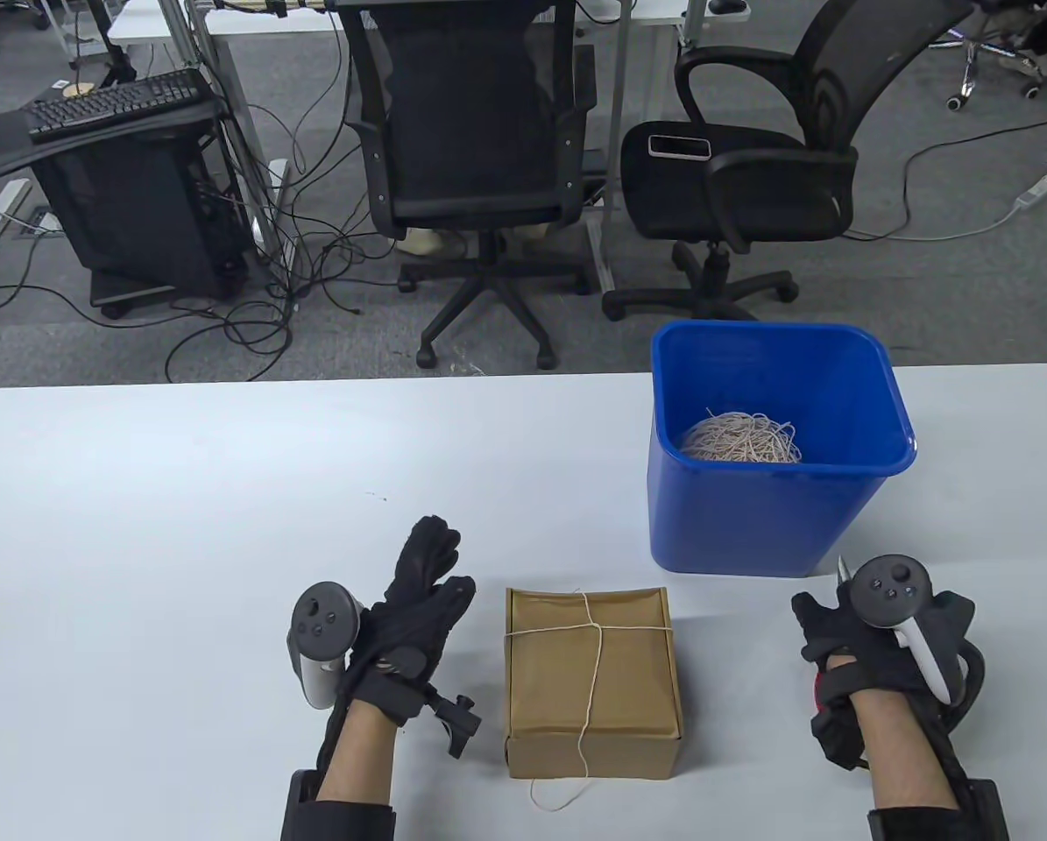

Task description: Cut the packaging cotton rope with scissors

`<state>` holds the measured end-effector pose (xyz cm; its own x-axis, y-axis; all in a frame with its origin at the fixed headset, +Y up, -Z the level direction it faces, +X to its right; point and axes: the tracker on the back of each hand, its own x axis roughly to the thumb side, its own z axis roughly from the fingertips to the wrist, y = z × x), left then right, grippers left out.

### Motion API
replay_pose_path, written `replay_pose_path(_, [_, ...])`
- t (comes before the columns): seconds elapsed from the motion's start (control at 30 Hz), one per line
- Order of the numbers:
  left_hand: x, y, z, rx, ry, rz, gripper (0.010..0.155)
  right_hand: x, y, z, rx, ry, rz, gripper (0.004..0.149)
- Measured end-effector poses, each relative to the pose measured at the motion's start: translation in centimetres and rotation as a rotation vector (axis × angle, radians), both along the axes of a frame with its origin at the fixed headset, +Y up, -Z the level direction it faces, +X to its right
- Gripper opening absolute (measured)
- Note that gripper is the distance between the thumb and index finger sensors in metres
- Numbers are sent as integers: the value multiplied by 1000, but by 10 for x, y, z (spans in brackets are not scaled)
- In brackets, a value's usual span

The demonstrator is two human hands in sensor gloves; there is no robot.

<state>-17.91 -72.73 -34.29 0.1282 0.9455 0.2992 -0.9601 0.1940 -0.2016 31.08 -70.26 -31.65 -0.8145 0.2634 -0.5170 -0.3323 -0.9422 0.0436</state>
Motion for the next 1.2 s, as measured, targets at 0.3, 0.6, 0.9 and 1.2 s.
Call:
replay_pose_path(0.3, [-5,-4,0,-33,7,28,92,0,-29,-1,-274,-56,48,86])
replay_pose_path(0.6, [2,-10,1,-63,-17,-6,93,-21,-44,-3,-367,-43,121,94])
replay_pose_path(0.9, [4,-11,3,-79,-24,-16,93,-10,-49,4,-265,-132,53,99])
replay_pose_path(1.2, [3,-13,2,-82,-21,-18,93,20,-38,24,172,-348,-207,92])
